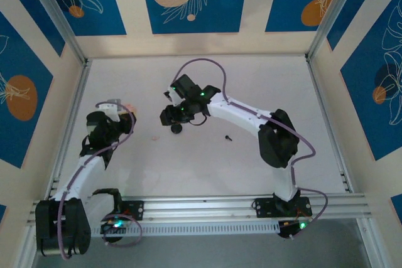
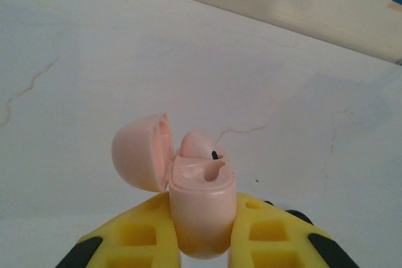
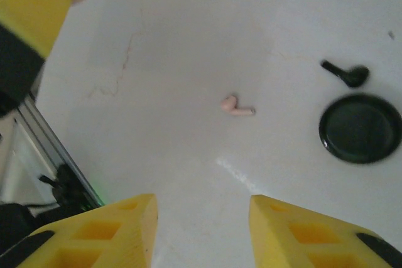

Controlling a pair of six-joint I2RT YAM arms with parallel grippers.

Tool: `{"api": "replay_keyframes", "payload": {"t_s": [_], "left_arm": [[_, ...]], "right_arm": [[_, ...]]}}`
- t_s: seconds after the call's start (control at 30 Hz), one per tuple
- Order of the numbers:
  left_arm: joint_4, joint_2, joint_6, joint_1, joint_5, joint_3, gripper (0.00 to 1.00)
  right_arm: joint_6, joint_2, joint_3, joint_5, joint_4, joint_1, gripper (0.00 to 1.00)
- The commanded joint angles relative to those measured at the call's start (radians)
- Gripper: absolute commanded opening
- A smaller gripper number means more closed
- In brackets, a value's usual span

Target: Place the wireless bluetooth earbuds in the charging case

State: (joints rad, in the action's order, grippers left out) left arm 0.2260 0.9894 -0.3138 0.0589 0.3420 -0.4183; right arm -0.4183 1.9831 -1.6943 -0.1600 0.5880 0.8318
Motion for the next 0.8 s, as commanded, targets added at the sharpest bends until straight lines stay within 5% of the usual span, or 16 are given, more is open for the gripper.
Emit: {"api": "replay_keyframes", "payload": {"t_s": [0.0,0.2,0.33,0.77], "left_arm": [[-0.022,0.022,-0.072,0.053,0.048,-0.022,0.16],[-0.005,0.037,-0.101,0.114,0.047,-0.010,0.16],[-0.005,0.043,-0.105,0.138,0.046,-0.011,0.16],[-0.006,0.063,-0.093,0.161,0.048,-0.012,0.16]], "right_arm": [[0.504,0.044,-0.086,-0.135,-0.024,-0.009,0.47],[1.155,0.177,-0.248,-0.320,0.155,-0.015,0.48],[1.394,0.271,-0.332,-0.283,0.233,0.008,0.49],[1.550,0.517,-0.553,-0.178,0.318,0.048,0.49]]}}
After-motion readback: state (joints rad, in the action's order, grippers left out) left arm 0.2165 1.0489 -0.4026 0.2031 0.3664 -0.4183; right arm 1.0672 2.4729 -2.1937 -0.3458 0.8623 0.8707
